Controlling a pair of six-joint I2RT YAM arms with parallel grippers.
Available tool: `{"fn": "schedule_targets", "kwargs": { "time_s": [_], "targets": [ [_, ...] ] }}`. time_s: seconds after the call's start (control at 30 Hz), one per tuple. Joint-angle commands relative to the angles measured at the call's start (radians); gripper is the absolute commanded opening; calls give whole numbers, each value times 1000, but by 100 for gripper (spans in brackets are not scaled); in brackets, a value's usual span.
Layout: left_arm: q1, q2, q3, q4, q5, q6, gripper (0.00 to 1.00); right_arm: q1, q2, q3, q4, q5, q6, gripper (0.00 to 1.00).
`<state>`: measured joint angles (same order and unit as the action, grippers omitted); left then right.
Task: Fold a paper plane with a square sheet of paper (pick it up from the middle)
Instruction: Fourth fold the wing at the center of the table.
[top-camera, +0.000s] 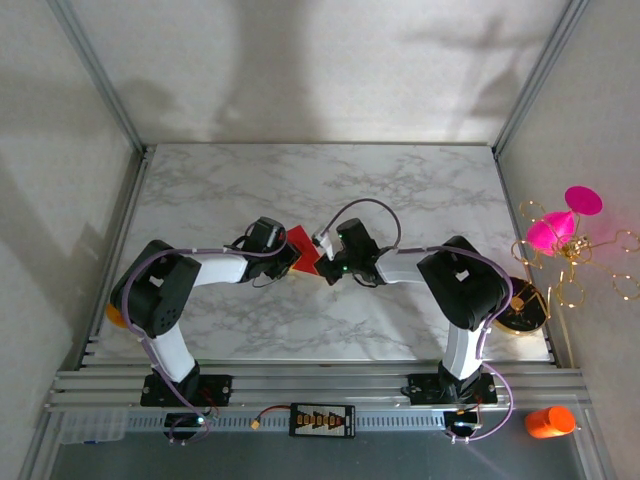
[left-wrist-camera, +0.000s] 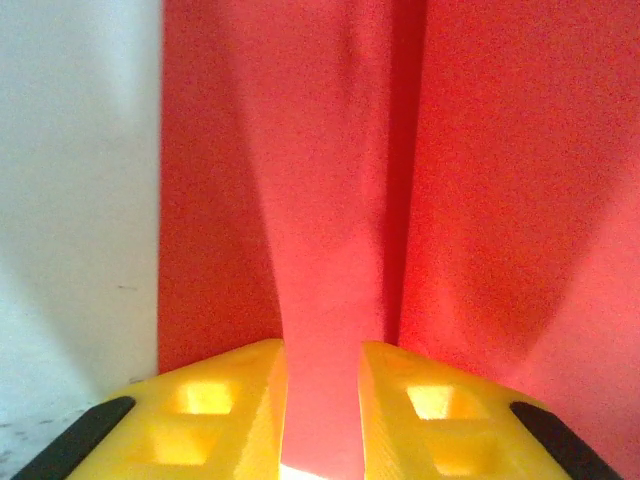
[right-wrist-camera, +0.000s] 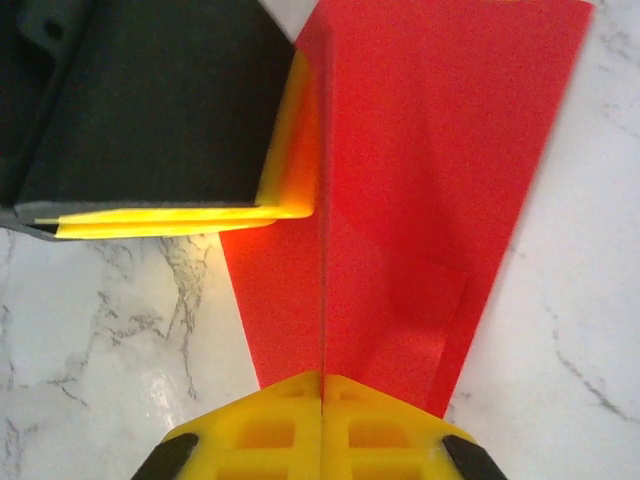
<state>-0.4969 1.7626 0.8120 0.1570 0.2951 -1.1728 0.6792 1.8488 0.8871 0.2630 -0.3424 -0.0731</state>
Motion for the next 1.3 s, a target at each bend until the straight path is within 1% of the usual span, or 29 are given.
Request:
{"fn": "schedule_targets", "kwargs": {
  "time_s": [0.0,0.3,0.43,0.67,0.83,1.07,1.27],
  "targets": [
    [-10,-15,19,-74,-26,37,26,-22,19,29,-21,-73,29,1],
    [-9,-95,38,-138,-91,95,24,-48,48,57,-59,-160,69,0],
    [-11,-127,18,-111,-110,107,23,-52,68,81,-84,-216,98,0],
    [-14,-143,-44,16,-78,84,23,-54,94,95,-81,-280,208,0],
    [-15,-128,-46,43,-64,85,23,-55,103,92,-67,-292,298,0],
    [-17,-123,-72,81,-56,85,22,-59,128,116,-94,-315,330,0],
    [-24,-122,-101,131,-43,76,22,-72,136,124,-81,-364,370,0]
  ]
}}
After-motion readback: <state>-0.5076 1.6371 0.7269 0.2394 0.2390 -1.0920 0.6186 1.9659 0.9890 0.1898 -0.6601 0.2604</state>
